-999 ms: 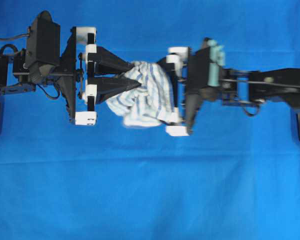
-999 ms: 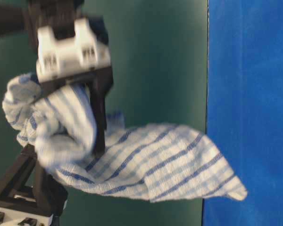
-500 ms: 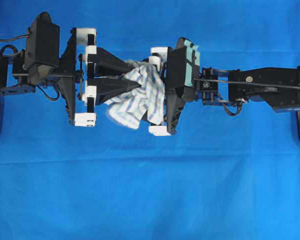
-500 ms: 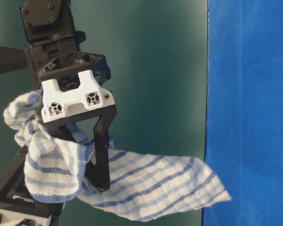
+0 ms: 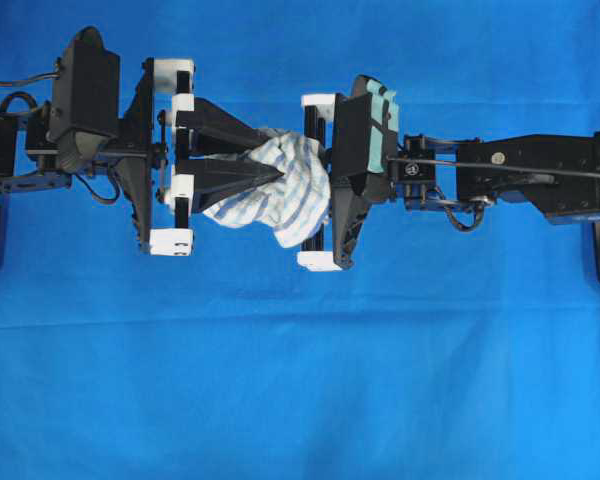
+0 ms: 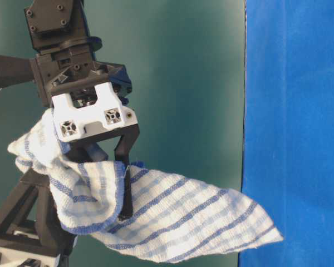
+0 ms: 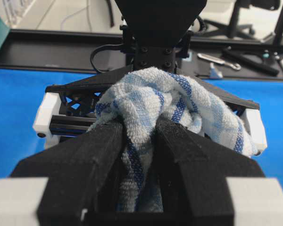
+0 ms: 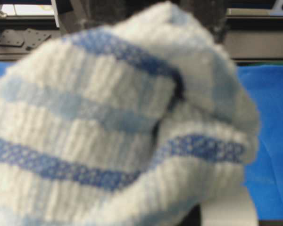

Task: Hand over the towel.
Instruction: 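Reach the right gripper to the towel and close on it, then open the left gripper and pull it back, releasing the towel, then lower the towel held in the right gripper toward the table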

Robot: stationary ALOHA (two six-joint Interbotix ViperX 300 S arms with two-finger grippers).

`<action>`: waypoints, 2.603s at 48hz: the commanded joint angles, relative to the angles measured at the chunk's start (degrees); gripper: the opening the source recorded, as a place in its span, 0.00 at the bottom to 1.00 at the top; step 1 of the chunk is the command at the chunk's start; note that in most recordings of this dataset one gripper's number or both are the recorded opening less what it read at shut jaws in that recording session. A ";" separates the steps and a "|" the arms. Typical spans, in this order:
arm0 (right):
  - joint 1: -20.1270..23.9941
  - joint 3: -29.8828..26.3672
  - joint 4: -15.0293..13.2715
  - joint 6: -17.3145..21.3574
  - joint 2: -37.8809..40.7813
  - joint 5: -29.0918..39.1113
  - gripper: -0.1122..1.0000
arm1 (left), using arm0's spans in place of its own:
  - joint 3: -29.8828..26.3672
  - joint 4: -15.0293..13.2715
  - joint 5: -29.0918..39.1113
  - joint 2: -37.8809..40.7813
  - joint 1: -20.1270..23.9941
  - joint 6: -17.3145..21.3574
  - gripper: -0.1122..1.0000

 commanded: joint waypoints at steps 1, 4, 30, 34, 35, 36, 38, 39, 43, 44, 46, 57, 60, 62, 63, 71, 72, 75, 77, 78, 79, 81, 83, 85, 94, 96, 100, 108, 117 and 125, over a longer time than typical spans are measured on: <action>-0.18 -1.41 0.00 0.00 -0.70 -0.26 0.13 | -1.76 0.09 -0.18 -0.35 -0.35 -0.09 0.24; -0.18 -1.41 0.00 0.09 -0.70 -0.26 0.13 | -1.76 0.18 -0.18 -0.35 -0.35 0.09 0.24; -0.09 -0.44 -0.09 -0.09 -1.76 -0.26 0.13 | -0.44 0.09 -0.09 -1.67 -0.35 -0.53 0.45; -0.18 -0.18 -0.09 -0.09 -2.02 -0.26 0.13 | 0.62 0.09 0.00 -2.72 -0.35 -0.88 0.68; -0.18 -0.09 -0.09 -0.09 -2.11 -0.26 0.13 | 0.88 0.09 0.00 -3.08 -0.35 -0.97 0.73; -0.18 0.00 0.00 -0.09 -2.20 -0.26 0.13 | 1.23 0.09 0.00 -3.52 -0.35 -0.88 0.78; -0.18 0.35 -0.09 -0.09 -2.46 -0.18 0.13 | 1.93 0.09 0.00 -4.57 -0.35 -0.88 0.87; -0.09 0.44 -0.09 -0.09 -2.55 -0.18 0.13 | 2.46 0.09 0.00 -5.10 -0.35 -0.79 0.90; -0.18 0.97 -0.09 -0.09 -3.08 -0.18 0.13 | 4.48 0.09 0.00 -8.09 -0.35 -0.79 0.95; -0.18 1.23 -0.09 -0.09 -3.34 -0.18 0.13 | 5.10 0.09 0.09 -8.88 -0.35 -0.88 0.95; -0.09 1.49 -0.09 -0.09 -3.69 -0.09 0.13 | 6.33 0.09 0.18 -10.72 -0.35 -0.88 0.95; -0.09 4.48 -0.09 -0.09 -6.86 -0.18 0.13 | 11.69 0.09 5.19 -22.41 -0.35 -0.35 0.95; -0.18 5.54 -0.09 -0.09 -7.91 -0.18 0.13 | 12.74 0.09 6.33 -24.79 -0.35 -0.44 0.95; -0.09 6.33 -0.09 -0.09 -8.53 -0.18 0.13 | 13.36 0.09 6.94 -26.19 -0.35 -0.35 0.95; -0.18 6.77 -0.09 0.00 -8.96 -0.26 0.13 | 13.71 0.09 7.12 -26.72 -0.35 -0.35 0.95; -0.09 9.67 0.00 0.44 -11.60 -0.44 0.13 | 15.29 0.09 7.47 -28.83 -0.35 -0.26 0.95; 0.00 9.76 0.00 0.44 -11.69 -0.44 0.13 | 15.29 0.09 7.47 -28.83 -0.35 -0.26 0.95; 0.00 9.84 0.00 0.44 -11.87 -0.44 0.13 | 15.29 0.09 7.47 -28.65 -0.35 -0.26 0.95; 0.00 9.84 0.00 0.44 -11.87 -0.44 0.13 | 15.29 0.09 7.29 -28.56 -0.35 -0.26 0.95; -0.09 9.76 0.00 0.44 -11.78 -0.44 0.13 | 15.29 0.09 7.29 -28.48 -0.35 -0.26 0.95; 0.00 9.76 0.00 0.44 -11.78 -0.44 0.13 | 15.29 0.09 7.21 -28.48 -0.35 -0.26 0.95; -0.09 9.76 0.00 0.44 -11.78 -0.35 0.13 | 15.29 0.09 7.12 -28.30 -0.35 -0.26 0.95; -0.09 9.58 0.09 0.44 -11.69 -0.09 0.13 | 15.29 0.09 7.12 -28.30 -0.35 -0.26 0.95; -0.09 9.40 0.18 0.44 -11.43 0.44 0.13 | 15.29 0.09 7.12 -28.30 -0.35 -0.26 0.95; -0.18 6.06 0.18 0.44 -8.17 10.63 0.13 | 15.29 0.09 6.94 -28.30 -0.35 -0.26 0.95; -0.18 4.92 0.18 0.53 -6.86 13.18 0.13 | 15.29 0.09 6.77 -28.21 -0.35 -0.26 0.95; -0.35 2.46 0.18 0.53 -3.69 18.02 0.13 | 15.38 0.09 6.77 -28.04 -0.35 -0.26 0.95; -1.23 -0.62 0.18 0.53 2.99 23.99 0.13 | 15.29 0.09 6.77 -27.69 -0.35 -0.26 0.95; -1.23 -1.85 0.44 1.14 10.37 25.58 0.13 | 15.29 0.09 6.68 -27.42 -0.35 -0.26 0.95; -1.58 -2.11 0.62 4.31 14.33 25.84 0.13 | 15.29 0.09 6.68 -27.16 -0.35 -0.26 0.95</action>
